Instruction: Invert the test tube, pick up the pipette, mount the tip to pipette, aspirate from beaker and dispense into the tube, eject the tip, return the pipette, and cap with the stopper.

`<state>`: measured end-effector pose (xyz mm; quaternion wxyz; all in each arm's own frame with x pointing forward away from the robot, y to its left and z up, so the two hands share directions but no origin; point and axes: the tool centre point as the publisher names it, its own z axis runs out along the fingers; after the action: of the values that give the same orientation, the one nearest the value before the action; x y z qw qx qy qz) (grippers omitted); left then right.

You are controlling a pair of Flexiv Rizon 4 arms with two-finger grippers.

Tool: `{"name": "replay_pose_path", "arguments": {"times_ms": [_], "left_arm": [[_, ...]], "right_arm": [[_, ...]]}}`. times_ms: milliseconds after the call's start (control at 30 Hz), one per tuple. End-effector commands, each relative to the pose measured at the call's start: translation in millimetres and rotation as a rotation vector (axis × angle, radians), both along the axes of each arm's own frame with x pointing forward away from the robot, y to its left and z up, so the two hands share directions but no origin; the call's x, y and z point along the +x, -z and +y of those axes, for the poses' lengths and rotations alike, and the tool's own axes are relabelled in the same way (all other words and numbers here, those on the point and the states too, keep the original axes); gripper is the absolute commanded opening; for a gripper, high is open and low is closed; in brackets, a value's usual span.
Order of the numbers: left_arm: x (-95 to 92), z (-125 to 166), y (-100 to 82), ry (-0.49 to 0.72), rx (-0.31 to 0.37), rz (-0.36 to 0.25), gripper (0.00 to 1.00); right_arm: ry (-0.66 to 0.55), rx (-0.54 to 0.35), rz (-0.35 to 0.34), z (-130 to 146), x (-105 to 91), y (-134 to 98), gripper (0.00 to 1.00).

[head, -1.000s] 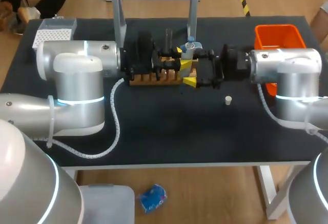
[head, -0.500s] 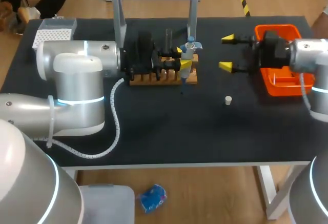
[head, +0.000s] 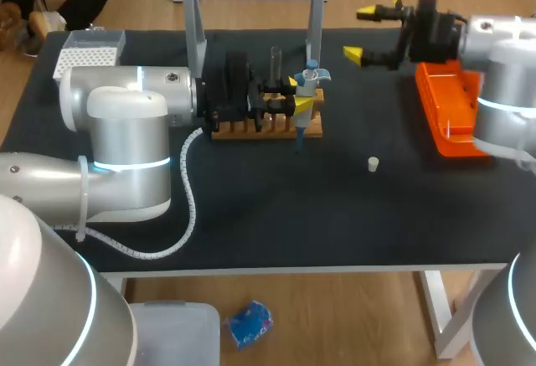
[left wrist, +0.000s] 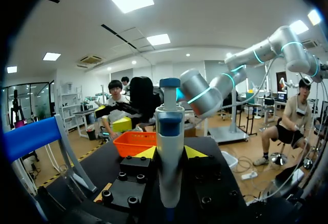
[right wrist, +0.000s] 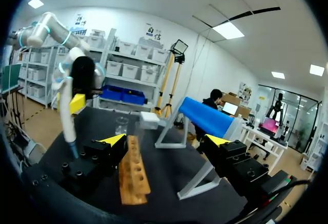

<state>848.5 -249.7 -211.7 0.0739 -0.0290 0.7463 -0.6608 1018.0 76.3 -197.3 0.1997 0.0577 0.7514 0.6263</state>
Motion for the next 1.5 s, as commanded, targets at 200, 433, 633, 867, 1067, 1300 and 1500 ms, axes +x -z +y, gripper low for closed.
{"name": "replay_pose_path", "arguments": {"times_ms": [200,433,633,867,1067,1300,1500], "left_arm": [[-1.6,-1.2,0.5,-0.007,-0.002,-0.003,0.0],[-1.6,-1.2,0.5,-0.007,-0.002,-0.003,0.0],[-1.6,-1.2,0.5,-0.007,-0.002,-0.003,0.0],[-1.6,-1.2,0.5,-0.007,-0.002,-0.003,0.0],[-1.6,-1.2,0.5,-0.007,-0.002,-0.003,0.0],[-1.6,-1.2,0.5,-0.007,-0.002,-0.003,0.0],[-1.6,-1.2,0.5,-0.007,-0.002,-0.003,0.0]], "right_arm": [[0.045,-0.01,-0.015,48.5,39.6,-28.5,1.0],[0.06,-0.043,-0.009,62.0,50.7,-24.3,1.0],[0.067,-0.052,-0.001,81.8,59.6,-26.0,1.0],[0.086,-0.041,0.006,91.0,65.7,-26.0,1.0],[0.086,-0.041,0.006,91.0,65.7,-26.0,1.0],[0.086,-0.041,0.006,91.0,65.7,-26.0,1.0],[0.086,-0.041,0.006,91.0,65.7,-26.0,1.0]]}}
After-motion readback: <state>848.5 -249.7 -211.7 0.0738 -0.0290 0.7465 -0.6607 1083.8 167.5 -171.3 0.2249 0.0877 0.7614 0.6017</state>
